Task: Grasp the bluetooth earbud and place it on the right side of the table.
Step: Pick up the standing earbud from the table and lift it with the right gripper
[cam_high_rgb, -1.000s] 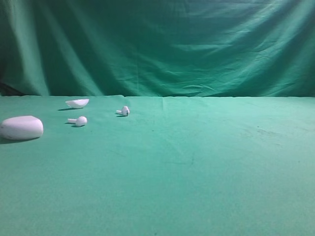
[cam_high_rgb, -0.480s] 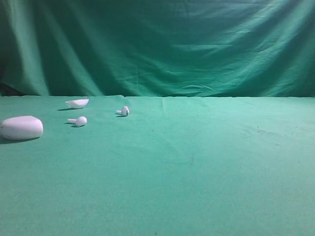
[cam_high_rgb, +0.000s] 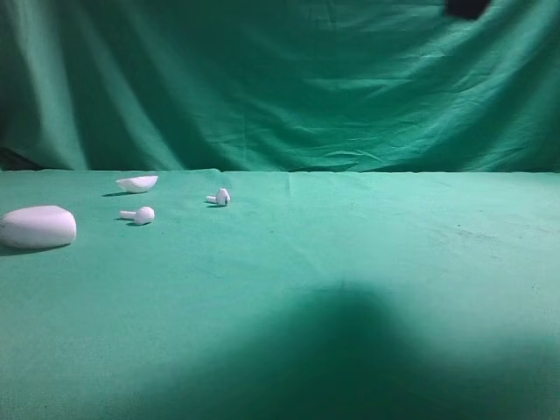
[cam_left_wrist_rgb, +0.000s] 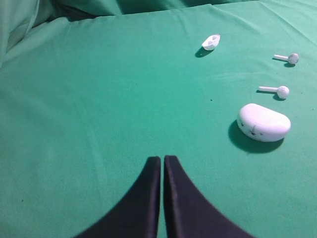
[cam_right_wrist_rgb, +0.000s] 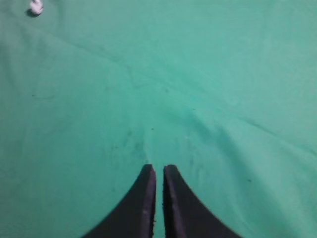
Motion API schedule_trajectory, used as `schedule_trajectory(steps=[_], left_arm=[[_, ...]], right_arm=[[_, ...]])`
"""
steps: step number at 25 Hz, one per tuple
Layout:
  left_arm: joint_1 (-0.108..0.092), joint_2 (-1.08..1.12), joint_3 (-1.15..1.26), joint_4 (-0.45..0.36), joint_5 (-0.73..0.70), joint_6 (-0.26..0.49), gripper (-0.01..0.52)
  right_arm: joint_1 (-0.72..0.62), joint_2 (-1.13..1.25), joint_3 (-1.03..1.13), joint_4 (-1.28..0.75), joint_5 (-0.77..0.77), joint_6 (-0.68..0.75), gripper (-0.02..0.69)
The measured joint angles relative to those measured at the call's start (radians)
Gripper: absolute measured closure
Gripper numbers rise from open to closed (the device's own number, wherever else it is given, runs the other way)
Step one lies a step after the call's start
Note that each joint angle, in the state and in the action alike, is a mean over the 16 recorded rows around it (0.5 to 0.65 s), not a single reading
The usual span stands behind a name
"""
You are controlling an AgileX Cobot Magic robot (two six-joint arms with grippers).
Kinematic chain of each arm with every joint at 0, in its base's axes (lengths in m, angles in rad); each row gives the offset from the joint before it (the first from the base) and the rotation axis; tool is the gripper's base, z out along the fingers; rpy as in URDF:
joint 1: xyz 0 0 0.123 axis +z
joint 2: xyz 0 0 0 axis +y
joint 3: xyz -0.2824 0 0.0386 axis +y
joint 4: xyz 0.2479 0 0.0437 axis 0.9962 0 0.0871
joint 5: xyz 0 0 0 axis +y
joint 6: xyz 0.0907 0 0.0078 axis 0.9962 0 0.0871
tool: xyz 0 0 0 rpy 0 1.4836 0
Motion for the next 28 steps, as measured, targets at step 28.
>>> schedule_trajectory(steps=[28], left_arm=[[0.000,0.000,0.000,0.000,0.000,0.000,0.514]], right_arm=[[0.312,1.144,-1.166,0.006,0.310,-0.047,0.380]])
